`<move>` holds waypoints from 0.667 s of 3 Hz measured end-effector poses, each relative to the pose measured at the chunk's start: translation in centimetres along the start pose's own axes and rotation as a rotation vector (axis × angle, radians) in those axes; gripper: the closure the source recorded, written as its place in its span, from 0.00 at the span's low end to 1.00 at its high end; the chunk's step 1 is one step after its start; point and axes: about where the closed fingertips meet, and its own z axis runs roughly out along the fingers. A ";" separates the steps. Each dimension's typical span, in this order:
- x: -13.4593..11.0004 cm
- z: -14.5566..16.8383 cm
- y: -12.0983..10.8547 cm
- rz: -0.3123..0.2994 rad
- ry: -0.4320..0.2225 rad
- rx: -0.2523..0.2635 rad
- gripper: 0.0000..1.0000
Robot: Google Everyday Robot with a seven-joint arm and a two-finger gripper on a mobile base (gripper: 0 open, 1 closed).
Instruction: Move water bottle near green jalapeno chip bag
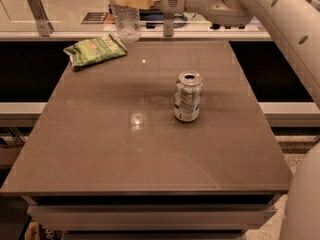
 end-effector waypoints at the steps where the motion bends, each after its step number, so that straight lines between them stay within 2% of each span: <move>1: 2.0 1.6 -1.7 -0.001 0.052 0.049 1.00; 2: 3.9 3.0 -3.5 -0.005 0.037 0.090 1.00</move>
Offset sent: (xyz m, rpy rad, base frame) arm 0.0805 0.0228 -0.0572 0.0106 -0.0204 -0.1447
